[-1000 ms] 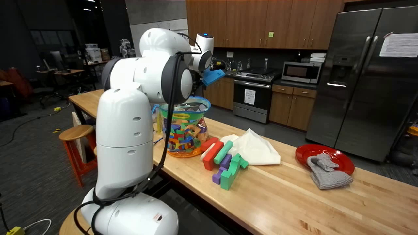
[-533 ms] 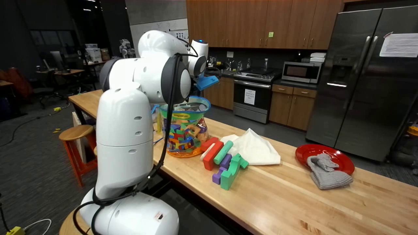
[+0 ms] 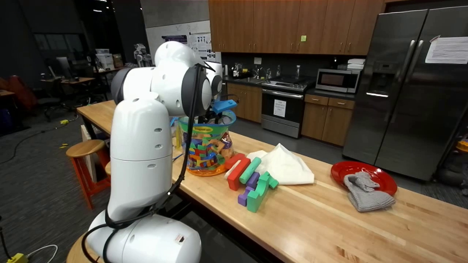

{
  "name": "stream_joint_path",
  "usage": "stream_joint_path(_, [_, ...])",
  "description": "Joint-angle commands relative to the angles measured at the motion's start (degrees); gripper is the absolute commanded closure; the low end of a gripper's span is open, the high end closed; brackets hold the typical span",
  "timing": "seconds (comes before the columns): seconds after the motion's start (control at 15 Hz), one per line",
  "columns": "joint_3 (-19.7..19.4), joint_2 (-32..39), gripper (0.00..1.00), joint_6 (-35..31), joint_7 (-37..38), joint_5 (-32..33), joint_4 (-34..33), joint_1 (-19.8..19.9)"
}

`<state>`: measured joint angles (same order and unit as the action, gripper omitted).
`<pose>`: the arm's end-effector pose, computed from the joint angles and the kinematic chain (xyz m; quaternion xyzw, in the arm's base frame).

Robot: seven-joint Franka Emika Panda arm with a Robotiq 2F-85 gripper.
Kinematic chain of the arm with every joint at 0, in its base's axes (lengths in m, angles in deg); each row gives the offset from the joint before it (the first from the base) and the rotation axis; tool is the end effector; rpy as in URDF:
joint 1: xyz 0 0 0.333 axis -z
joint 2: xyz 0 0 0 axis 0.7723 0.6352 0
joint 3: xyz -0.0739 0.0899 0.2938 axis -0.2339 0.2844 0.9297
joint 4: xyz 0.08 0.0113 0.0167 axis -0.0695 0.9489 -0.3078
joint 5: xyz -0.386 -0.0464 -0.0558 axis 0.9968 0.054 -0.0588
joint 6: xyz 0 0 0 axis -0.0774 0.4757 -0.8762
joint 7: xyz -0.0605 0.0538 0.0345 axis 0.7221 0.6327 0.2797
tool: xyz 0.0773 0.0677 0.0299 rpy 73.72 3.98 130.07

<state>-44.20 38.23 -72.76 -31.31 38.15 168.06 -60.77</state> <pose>0.6063 0.2448 0.4603 -0.7655 -0.6377 -0.0652 0.0553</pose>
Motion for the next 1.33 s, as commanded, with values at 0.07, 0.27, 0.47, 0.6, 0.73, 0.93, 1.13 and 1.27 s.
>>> stream_joint_path(0.07, [-0.4,1.4,0.00,-0.9,4.4,7.4,1.9,-1.1])
stream_joint_path(0.27, [-0.7,1.4,0.00,-5.6,6.4,12.6,2.1,-1.5])
stream_joint_path(0.47, [-0.9,1.9,0.00,-11.4,8.4,17.6,2.7,-1.7])
stream_joint_path(0.6, [-1.0,2.5,0.00,-13.7,9.8,20.0,2.8,-1.8])
stream_joint_path(0.73, [-1.0,2.5,0.00,-15.2,10.9,21.4,3.2,-1.8])
stream_joint_path(0.93, [-0.3,2.5,0.00,-15.7,11.6,20.5,3.7,-1.4])
stream_joint_path(1.13, [1.3,2.3,0.00,-15.6,10.5,15.5,3.5,-0.4])
stream_joint_path(1.27, [2.4,2.3,0.00,-15.1,9.7,10.6,3.0,0.3])
